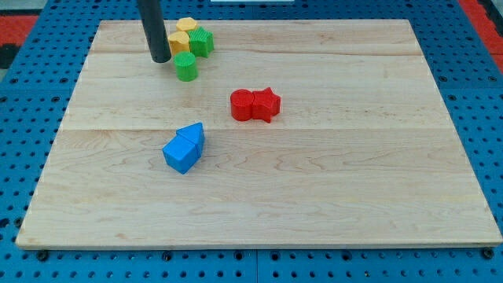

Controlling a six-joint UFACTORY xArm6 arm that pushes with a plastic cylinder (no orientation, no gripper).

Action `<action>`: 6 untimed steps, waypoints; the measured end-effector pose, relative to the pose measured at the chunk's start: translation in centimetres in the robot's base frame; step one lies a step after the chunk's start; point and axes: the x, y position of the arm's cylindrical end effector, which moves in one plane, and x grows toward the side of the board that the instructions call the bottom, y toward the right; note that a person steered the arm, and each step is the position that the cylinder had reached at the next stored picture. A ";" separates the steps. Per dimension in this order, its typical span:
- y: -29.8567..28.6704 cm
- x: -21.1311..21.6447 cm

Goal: Separate the green circle from the group of blocks

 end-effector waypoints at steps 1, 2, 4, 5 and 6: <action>4.7 1.7; 4.3 3.5; 7.5 3.0; 14.5 2.8; 14.5 2.2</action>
